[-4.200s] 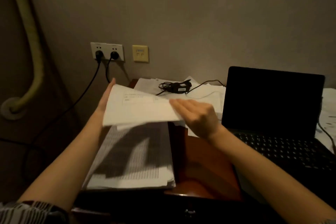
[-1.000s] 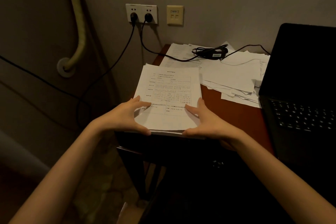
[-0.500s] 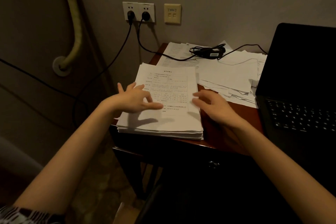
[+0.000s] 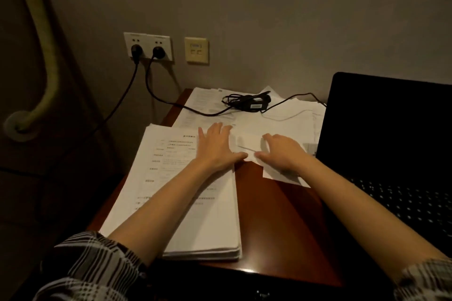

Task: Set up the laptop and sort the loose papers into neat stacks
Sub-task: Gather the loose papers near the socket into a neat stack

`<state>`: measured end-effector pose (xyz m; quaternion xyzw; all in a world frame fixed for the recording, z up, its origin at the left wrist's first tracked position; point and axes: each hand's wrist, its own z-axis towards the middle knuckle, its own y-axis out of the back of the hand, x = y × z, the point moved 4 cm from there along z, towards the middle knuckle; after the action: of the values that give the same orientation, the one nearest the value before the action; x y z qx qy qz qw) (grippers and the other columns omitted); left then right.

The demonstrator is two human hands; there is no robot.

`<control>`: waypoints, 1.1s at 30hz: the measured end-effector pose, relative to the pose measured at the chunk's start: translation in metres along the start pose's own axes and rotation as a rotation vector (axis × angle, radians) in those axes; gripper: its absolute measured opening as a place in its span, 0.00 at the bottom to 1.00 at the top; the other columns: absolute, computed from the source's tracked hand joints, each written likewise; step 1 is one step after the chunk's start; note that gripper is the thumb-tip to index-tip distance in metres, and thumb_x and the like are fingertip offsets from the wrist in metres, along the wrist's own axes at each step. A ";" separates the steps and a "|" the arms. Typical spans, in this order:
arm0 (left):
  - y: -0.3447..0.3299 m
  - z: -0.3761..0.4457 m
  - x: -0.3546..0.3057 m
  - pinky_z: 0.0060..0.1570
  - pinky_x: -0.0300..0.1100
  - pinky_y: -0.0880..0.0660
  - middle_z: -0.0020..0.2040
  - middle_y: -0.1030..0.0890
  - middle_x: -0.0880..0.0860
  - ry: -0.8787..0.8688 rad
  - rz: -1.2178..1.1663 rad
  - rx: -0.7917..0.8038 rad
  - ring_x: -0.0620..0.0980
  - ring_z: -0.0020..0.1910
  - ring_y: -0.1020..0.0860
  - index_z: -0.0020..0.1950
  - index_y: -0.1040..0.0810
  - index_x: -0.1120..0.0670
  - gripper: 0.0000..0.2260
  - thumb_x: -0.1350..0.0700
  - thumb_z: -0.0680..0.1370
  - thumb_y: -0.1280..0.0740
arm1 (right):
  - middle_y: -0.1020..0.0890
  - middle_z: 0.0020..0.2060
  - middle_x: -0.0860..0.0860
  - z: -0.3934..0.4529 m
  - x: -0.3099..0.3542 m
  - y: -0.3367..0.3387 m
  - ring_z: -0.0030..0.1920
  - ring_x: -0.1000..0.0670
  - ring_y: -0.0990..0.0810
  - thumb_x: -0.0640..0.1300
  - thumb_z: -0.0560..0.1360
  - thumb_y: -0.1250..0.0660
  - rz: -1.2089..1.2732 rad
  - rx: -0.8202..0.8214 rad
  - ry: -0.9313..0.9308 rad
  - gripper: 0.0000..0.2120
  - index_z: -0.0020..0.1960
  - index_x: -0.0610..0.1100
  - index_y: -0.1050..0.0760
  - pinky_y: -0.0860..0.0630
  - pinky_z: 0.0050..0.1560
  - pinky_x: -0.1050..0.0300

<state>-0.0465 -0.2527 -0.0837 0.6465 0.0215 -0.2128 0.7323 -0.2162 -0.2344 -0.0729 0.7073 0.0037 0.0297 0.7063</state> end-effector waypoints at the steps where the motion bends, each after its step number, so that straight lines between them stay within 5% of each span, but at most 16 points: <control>1: -0.002 0.007 0.002 0.72 0.59 0.61 0.78 0.46 0.53 0.002 0.016 -0.015 0.53 0.77 0.51 0.77 0.45 0.46 0.41 0.32 0.70 0.34 | 0.24 0.58 0.45 0.003 0.000 0.000 0.55 0.45 0.24 0.61 0.76 0.41 -0.055 0.000 0.023 0.27 0.68 0.46 0.35 0.27 0.52 0.52; 7: -0.019 0.017 0.019 0.73 0.59 0.60 0.76 0.41 0.54 0.054 0.012 -0.015 0.53 0.76 0.46 0.78 0.48 0.51 0.39 0.40 0.72 0.35 | 0.22 0.44 0.45 0.012 0.005 -0.002 0.39 0.46 0.27 0.49 0.81 0.48 -0.323 -0.030 0.245 0.17 0.67 0.43 0.37 0.32 0.37 0.54; 11: -0.017 0.017 0.019 0.74 0.57 0.59 0.75 0.38 0.54 0.061 -0.006 -0.026 0.53 0.74 0.43 0.77 0.46 0.53 0.36 0.42 0.74 0.37 | 0.22 0.43 0.45 0.019 0.003 0.003 0.38 0.46 0.26 0.35 0.77 0.40 -0.333 -0.061 0.252 0.29 0.74 0.44 0.47 0.31 0.36 0.54; 15: -0.016 0.016 0.018 0.74 0.57 0.59 0.75 0.38 0.54 0.056 -0.028 -0.033 0.52 0.74 0.42 0.77 0.45 0.54 0.36 0.43 0.74 0.36 | 0.22 0.51 0.41 0.029 -0.026 0.027 0.46 0.42 0.22 0.35 0.77 0.41 0.044 -0.095 0.055 0.20 0.67 0.44 0.36 0.23 0.44 0.49; 18: -0.015 0.016 0.018 0.74 0.57 0.59 0.75 0.38 0.54 0.053 -0.039 -0.023 0.52 0.74 0.42 0.77 0.45 0.54 0.35 0.43 0.74 0.36 | 0.21 0.49 0.38 0.031 -0.049 0.053 0.46 0.38 0.23 0.37 0.76 0.40 0.264 -0.311 -0.097 0.12 0.60 0.40 0.30 0.24 0.40 0.48; 20: -0.014 0.016 0.018 0.74 0.57 0.59 0.75 0.38 0.54 0.049 -0.027 -0.023 0.53 0.74 0.42 0.76 0.44 0.54 0.35 0.43 0.74 0.36 | 0.20 0.48 0.40 0.025 -0.044 0.056 0.44 0.40 0.23 0.40 0.77 0.40 0.148 -0.357 -0.069 0.14 0.62 0.42 0.32 0.26 0.37 0.51; 23: -0.013 0.015 0.017 0.74 0.57 0.59 0.74 0.37 0.54 0.039 -0.029 -0.028 0.53 0.74 0.42 0.76 0.43 0.54 0.34 0.43 0.74 0.36 | 0.21 0.51 0.48 0.014 -0.018 0.031 0.45 0.47 0.23 0.49 0.77 0.38 -0.091 -0.218 0.097 0.22 0.68 0.49 0.38 0.27 0.39 0.55; 26: -0.014 0.015 0.018 0.73 0.57 0.59 0.74 0.37 0.54 0.025 -0.040 -0.036 0.52 0.74 0.42 0.76 0.43 0.55 0.33 0.43 0.75 0.37 | 0.23 0.53 0.47 0.016 -0.004 0.005 0.48 0.45 0.23 0.47 0.77 0.37 -0.360 -0.184 0.171 0.23 0.68 0.46 0.39 0.30 0.40 0.54; 33: -0.016 0.017 0.019 0.73 0.58 0.59 0.74 0.37 0.54 0.014 -0.046 -0.053 0.52 0.74 0.42 0.75 0.42 0.54 0.32 0.43 0.75 0.38 | 0.22 0.52 0.45 0.036 -0.012 0.005 0.50 0.45 0.21 0.41 0.77 0.37 -0.394 -0.219 -0.042 0.18 0.66 0.42 0.36 0.33 0.40 0.55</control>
<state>-0.0382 -0.2754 -0.1016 0.6275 0.0473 -0.2245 0.7440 -0.2263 -0.2709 -0.0682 0.6124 0.1239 -0.1233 0.7710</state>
